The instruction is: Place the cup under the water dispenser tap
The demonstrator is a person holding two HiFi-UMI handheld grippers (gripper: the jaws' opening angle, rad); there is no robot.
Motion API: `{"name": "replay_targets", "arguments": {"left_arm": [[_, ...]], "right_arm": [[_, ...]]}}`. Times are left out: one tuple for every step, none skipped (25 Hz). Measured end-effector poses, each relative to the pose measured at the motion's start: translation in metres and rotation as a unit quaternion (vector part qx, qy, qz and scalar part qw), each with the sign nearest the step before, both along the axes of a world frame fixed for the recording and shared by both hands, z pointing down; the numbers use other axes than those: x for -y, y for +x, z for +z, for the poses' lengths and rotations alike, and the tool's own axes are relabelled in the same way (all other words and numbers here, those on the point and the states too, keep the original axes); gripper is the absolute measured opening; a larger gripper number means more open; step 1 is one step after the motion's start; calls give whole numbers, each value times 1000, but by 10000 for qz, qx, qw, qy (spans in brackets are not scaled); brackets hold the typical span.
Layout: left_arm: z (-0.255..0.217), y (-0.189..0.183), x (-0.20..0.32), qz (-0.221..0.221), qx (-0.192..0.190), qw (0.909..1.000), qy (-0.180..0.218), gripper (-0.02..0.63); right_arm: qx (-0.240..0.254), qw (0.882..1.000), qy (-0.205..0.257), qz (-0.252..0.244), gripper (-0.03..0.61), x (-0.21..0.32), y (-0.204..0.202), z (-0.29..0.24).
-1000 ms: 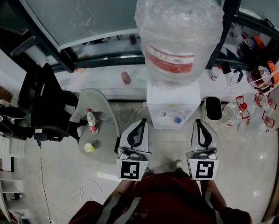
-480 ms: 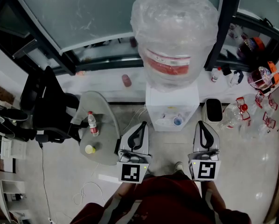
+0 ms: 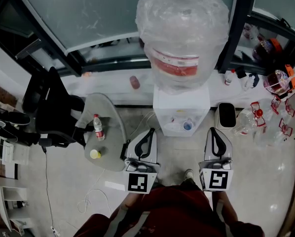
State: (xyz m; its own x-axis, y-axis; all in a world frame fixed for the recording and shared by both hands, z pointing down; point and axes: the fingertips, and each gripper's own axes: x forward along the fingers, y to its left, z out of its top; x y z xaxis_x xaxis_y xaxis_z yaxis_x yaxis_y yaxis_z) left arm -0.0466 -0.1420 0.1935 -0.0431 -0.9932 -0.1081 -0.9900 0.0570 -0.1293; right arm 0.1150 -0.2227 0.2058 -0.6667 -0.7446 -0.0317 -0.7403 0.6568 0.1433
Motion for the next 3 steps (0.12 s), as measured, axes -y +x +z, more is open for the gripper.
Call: {"name": "replay_targets", "arguments": {"left_arm": [[0, 1, 0, -13, 1, 10000, -7, -3], [1, 2, 1, -27, -5, 10000, -9, -3], [1, 3, 1, -42, -12, 10000, -9, -3]], "right_arm": [[5, 10000, -7, -8, 2, 1, 1, 0], [14, 10000, -17, -14, 2, 1, 2, 1], [24, 10000, -28, -19, 2, 1, 3, 1]]}}
